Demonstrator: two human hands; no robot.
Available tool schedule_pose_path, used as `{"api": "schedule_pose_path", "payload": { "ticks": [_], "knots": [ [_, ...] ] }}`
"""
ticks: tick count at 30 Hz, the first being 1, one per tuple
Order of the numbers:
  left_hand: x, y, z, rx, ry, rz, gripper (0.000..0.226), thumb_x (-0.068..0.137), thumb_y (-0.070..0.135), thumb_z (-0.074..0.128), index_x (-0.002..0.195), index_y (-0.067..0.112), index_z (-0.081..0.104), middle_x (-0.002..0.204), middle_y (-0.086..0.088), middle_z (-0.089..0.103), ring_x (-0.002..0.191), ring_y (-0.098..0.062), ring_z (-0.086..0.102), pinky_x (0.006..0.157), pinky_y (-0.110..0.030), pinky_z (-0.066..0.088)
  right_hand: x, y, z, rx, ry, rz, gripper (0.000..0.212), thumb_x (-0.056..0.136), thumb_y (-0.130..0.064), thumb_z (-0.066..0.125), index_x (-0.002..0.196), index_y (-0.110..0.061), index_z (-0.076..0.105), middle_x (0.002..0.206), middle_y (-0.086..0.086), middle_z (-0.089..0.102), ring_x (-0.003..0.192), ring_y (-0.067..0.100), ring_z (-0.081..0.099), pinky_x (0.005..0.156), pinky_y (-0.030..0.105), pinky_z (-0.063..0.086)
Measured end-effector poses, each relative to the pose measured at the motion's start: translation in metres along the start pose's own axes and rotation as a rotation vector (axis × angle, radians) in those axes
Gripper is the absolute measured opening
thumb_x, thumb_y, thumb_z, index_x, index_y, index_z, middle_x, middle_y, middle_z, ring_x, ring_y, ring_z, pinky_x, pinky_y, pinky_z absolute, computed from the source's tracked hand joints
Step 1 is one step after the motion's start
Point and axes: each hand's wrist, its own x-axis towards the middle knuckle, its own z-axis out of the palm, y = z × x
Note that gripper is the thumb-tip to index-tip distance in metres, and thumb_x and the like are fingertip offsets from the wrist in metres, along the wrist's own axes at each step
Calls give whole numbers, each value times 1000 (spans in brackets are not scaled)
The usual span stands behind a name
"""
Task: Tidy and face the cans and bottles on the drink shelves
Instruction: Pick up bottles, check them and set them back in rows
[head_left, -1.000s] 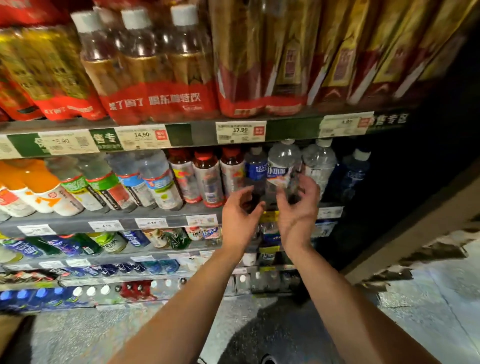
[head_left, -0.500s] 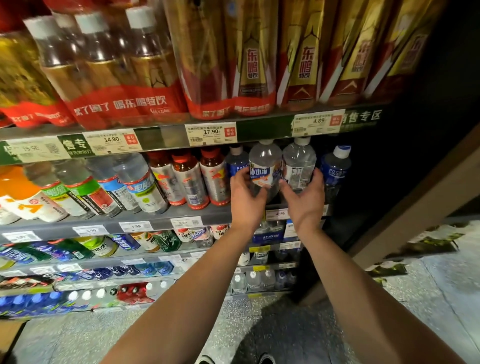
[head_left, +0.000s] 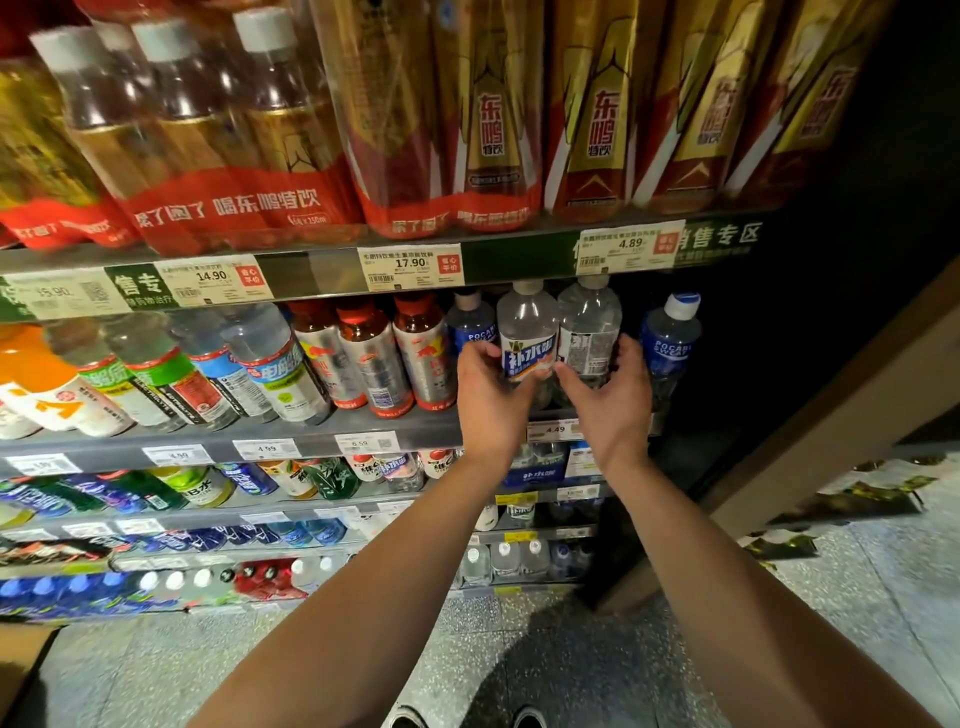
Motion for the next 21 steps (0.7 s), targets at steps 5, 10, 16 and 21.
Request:
{"api": "schedule_pose_path", "payload": {
  "ticks": [5, 10, 16, 21],
  "knots": [
    [3, 10, -17, 46, -19, 58, 27, 82, 7, 72, 100, 19, 54, 99, -1, 64, 88, -12, 64, 78, -30, 54, 2, 1, -3, -48, 11, -3, 83, 72, -60, 73, 139, -20, 44, 131, -1, 61, 121, 18, 59, 101, 45, 52],
    [10, 27, -31, 279, 129, 271, 44, 87, 4, 64, 128, 5, 49, 130, -10, 46, 104, -17, 53, 86, -32, 50, -2, -1, -2, -43, 22, -32, 77, 79, -44, 78, 142, -16, 43, 133, 1, 59, 123, 18, 56, 103, 45, 50],
    [10, 39, -24, 499, -25, 177, 59, 89, 10, 68, 138, 3, 37, 144, -15, 41, 112, -40, 61, 83, -48, 52, -2, -3, -5, -18, -4, -3, 81, 78, -50, 76, 143, -19, 40, 136, 0, 57, 126, 18, 55, 103, 46, 50],
    [10, 45, -22, 514, -12, 136, 58, 90, 11, 68, 138, 2, 37, 144, -14, 38, 120, -35, 55, 88, -41, 48, -2, -6, -6, -12, -9, -12, 76, 78, -46, 77, 140, -21, 42, 132, -2, 59, 122, 16, 58, 101, 45, 52]
  ]
}}
